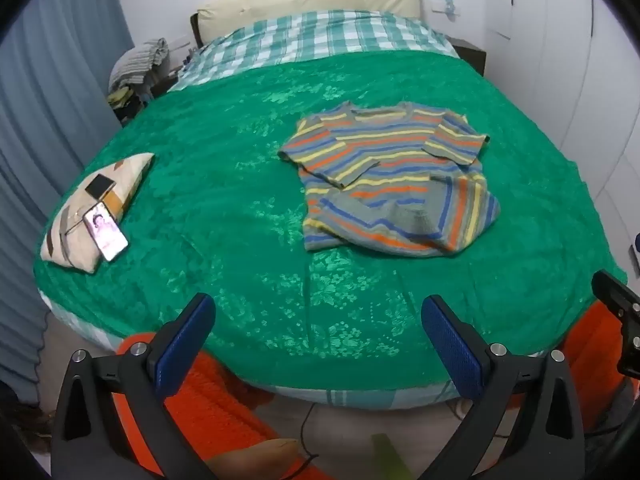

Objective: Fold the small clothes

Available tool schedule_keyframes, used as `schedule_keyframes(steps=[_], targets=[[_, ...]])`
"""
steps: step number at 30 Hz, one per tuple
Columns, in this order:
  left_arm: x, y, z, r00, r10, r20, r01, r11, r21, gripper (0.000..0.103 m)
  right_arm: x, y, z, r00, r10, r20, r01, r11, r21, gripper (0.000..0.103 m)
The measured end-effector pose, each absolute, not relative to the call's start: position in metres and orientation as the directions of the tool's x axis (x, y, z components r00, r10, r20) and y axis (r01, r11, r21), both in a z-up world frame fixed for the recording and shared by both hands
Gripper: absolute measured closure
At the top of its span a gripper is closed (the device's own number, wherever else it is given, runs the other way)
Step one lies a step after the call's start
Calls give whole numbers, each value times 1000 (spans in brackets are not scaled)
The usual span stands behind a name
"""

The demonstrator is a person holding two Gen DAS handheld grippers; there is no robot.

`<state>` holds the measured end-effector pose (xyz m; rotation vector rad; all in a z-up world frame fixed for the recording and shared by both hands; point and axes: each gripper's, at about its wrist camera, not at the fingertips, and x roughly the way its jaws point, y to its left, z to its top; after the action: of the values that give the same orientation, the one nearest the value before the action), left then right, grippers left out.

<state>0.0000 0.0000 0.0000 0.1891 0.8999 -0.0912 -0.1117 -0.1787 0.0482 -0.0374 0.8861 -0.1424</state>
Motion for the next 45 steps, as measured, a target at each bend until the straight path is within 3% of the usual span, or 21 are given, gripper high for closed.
schedule_keyframes(steps=[20,29,45], targets=[[1,-1,-13,600,16,-800,172,974,148,0,-103,-174,40,583,-130,-802,95,991,-92,0],[8,2,-13,567,-32,-823,189,978,92,0,-98,-186,39,573,-183,-799,157,981,-112,0],[11,7,-22,554,24,-832,153,980,130,0,-97,-190,31,529,-246,-812,187,967,-171,0]])
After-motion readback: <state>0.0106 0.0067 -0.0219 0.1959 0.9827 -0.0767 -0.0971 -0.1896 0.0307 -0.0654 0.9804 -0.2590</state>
